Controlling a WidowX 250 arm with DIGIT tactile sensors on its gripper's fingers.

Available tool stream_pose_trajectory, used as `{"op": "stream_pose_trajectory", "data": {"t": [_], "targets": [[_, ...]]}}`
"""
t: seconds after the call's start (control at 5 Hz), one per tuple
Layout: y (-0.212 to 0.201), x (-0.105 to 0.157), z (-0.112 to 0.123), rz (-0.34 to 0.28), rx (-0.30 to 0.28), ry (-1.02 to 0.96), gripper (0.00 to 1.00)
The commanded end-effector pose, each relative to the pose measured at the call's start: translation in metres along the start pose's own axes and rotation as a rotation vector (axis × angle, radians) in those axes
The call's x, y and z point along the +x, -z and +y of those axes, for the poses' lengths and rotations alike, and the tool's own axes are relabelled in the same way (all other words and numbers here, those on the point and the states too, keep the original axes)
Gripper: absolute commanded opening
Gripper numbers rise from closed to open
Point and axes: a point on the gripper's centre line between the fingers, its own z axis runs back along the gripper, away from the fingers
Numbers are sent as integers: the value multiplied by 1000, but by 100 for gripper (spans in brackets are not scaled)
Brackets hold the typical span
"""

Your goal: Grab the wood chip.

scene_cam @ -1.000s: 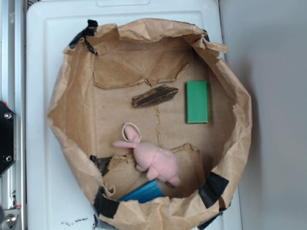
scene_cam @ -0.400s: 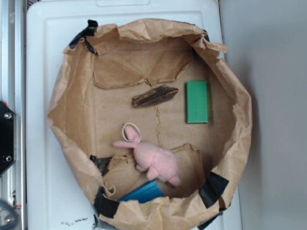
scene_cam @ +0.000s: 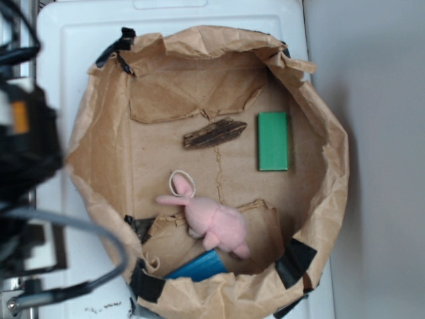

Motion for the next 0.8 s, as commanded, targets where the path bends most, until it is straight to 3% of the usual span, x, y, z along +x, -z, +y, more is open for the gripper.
{"op": "stream_pose_trajectory", "data": {"t": [0.0,0.2,0.4,0.6], "targets": [[-7,3,2,-28,-1,-13,100],[-7,3,2,-28,-1,-13,100],[9,18,-10,-105,-78,-73,100],[38,53,-15,-160,-109,-98,100]]}}
